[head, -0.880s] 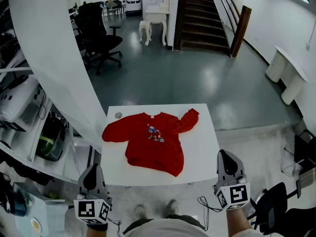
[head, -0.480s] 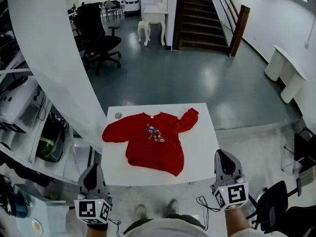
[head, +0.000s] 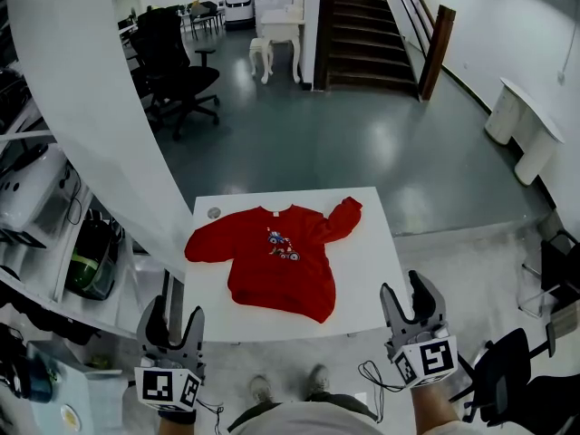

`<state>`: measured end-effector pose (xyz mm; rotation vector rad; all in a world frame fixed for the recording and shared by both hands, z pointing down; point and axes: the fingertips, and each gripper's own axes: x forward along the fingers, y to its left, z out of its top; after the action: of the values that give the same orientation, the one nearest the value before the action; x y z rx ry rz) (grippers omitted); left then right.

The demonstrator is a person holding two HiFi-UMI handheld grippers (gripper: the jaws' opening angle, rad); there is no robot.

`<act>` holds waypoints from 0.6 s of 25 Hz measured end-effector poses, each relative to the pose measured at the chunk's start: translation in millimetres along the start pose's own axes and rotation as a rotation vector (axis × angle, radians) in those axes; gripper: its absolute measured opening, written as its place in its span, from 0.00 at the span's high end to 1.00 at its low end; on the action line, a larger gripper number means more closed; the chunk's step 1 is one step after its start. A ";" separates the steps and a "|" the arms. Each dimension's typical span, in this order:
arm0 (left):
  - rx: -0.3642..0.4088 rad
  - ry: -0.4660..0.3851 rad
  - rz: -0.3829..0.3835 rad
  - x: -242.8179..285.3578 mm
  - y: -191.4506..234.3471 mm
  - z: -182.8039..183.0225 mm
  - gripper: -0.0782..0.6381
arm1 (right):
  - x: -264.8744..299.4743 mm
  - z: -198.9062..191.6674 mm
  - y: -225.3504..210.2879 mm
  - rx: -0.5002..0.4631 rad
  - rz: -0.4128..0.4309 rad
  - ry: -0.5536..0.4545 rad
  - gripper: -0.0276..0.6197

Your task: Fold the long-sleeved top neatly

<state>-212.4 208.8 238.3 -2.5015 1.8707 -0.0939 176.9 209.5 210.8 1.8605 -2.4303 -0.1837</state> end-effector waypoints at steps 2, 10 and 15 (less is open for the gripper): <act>0.019 -0.006 -0.001 2.9 -3.5 0.5 0.37 | 0.0 -0.7 -4.2 0.017 0.009 -0.017 0.43; 0.051 0.008 0.026 17.9 -20.1 -2.9 0.35 | 2.1 -13.2 -28.4 0.022 -0.005 -0.031 0.39; 0.069 0.049 0.013 29.8 -39.8 -21.7 0.35 | 8.4 -35.1 -29.8 0.009 0.037 0.011 0.39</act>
<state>-167.1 192.0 263.0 -2.4638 1.8665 -0.2182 207.8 192.0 241.3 1.8136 -2.4611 -0.1599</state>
